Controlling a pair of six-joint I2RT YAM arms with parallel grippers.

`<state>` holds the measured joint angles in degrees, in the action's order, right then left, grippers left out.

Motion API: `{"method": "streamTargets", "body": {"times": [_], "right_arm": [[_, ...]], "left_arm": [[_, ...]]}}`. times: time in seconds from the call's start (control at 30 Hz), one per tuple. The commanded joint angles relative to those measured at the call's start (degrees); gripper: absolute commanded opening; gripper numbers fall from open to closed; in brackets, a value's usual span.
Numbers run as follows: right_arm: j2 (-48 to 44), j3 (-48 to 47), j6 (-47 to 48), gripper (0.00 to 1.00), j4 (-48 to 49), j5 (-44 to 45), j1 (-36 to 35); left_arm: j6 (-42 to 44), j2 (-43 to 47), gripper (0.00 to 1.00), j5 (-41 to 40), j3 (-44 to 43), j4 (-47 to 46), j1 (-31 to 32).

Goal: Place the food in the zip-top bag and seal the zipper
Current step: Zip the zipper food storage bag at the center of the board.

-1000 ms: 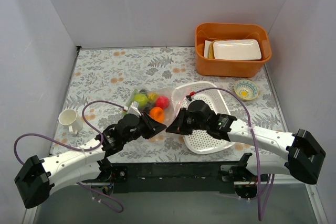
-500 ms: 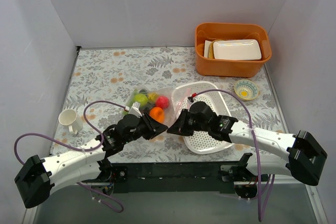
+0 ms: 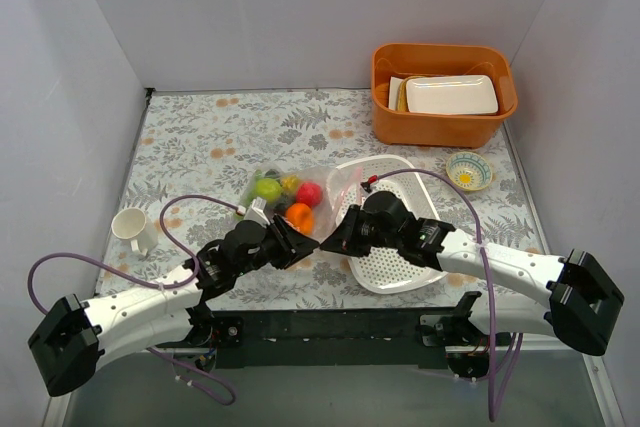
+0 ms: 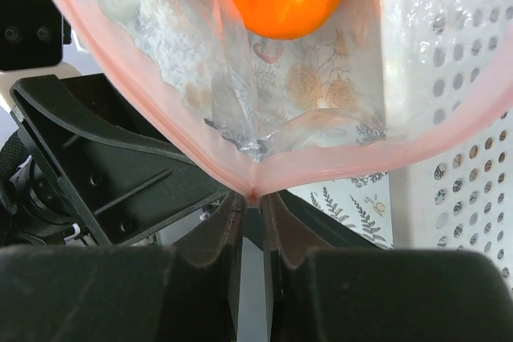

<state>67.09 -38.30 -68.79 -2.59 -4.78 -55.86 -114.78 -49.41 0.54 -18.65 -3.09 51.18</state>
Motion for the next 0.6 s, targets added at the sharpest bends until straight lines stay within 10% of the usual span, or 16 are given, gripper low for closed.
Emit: {"method": "streamTargets", "body": {"times": [0.0,0.57], "right_arm": [[-0.6,-0.2,0.0,0.12,3.8,-0.3,0.2],[-1.9,-0.5,0.2,0.11,3.3,-1.4,0.2]], "left_arm": [[-17.1,-1.1,0.37,0.9,-0.6,-4.1,0.4],[-16.0,-4.0,0.34,0.2,-0.6,-7.6,0.4]]}}
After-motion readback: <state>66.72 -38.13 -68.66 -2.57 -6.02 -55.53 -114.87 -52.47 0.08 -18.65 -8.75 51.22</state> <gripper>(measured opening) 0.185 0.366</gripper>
